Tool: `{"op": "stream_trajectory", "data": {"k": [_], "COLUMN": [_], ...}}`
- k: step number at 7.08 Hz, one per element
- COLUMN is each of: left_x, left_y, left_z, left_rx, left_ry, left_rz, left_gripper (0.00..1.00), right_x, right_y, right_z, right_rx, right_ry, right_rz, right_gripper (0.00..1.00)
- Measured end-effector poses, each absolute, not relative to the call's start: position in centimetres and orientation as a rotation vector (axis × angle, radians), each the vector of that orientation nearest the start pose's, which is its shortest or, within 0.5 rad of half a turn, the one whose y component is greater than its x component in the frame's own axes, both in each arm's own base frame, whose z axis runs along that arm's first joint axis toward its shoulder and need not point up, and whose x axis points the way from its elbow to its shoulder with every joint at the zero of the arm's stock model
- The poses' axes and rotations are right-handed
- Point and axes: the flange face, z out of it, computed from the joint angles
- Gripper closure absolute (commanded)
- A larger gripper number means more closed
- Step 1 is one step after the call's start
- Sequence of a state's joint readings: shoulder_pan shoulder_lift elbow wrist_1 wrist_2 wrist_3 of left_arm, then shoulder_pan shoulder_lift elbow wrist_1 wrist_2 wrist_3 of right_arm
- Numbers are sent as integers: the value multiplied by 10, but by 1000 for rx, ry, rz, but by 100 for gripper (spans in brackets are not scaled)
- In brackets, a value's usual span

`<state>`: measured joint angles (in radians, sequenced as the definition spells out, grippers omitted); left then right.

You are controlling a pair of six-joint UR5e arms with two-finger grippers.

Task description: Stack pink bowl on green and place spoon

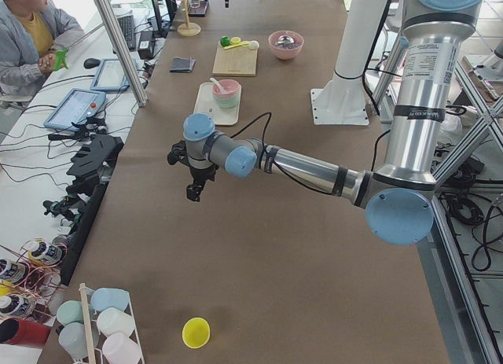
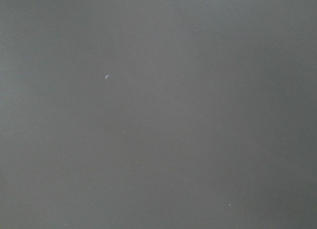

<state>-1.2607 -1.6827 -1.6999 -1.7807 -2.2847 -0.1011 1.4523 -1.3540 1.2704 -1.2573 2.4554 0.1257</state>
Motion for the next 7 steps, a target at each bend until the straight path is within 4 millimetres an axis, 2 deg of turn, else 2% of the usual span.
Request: {"op": "stream_trajectory", "data": {"k": [3,7], "left_x": [104,102], "left_y": [-543,-536], "left_z": [518,528], "left_rx": [273,244], "left_ry": [783,811], "left_rz": [356,349], "left_gripper": [2,2], "right_x": [-40,-21], "right_y": [-592,-600], "right_z": [660,640], "right_rx": [78,62], "right_ry": [-851,-779], "right_rz": [-255,-271], "right_gripper": [0,0]}}
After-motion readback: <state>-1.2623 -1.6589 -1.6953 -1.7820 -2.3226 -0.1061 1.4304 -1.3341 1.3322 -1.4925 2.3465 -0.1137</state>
